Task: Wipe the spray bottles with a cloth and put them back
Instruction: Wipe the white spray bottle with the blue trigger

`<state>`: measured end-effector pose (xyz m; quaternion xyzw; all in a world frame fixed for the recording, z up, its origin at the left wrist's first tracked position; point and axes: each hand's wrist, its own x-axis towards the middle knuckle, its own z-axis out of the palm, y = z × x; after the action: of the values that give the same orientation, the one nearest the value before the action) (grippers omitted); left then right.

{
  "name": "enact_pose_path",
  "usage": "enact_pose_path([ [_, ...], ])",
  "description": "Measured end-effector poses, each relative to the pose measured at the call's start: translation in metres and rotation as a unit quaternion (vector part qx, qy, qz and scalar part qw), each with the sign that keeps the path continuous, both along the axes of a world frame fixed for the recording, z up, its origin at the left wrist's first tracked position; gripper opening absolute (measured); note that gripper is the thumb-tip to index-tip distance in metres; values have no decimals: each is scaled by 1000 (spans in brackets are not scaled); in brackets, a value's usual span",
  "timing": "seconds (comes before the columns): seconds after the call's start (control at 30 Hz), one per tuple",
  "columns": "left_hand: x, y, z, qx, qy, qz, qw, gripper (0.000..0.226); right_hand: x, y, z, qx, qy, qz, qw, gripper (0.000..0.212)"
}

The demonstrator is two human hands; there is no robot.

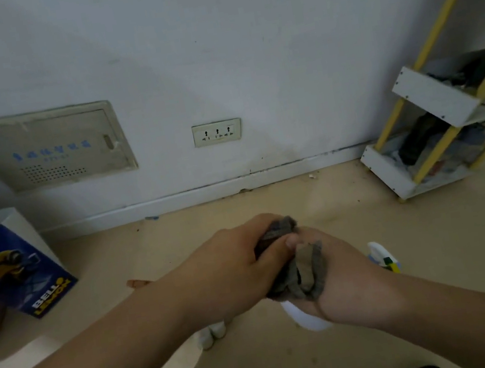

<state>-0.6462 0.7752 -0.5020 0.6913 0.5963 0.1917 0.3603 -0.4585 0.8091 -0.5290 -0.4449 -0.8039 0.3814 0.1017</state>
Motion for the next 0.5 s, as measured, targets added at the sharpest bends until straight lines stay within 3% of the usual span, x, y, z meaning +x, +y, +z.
enact_pose_path([
  [0.17,2,-5,1,41,40,39,998,40,-9,-5,4,19,-23,-28,999,53],
  [0.3,-2,-12,5,-49,-116,133,983,54,-12,-10,7,53,-35,-1,998,58],
  [0.4,-11,-18,-2,-196,-218,169,941,46,-12,-10,10,147,-84,33,985,30],
  [0.5,-23,-34,-19,-255,-170,165,938,21,-14,-5,17,186,-107,77,974,23],
])
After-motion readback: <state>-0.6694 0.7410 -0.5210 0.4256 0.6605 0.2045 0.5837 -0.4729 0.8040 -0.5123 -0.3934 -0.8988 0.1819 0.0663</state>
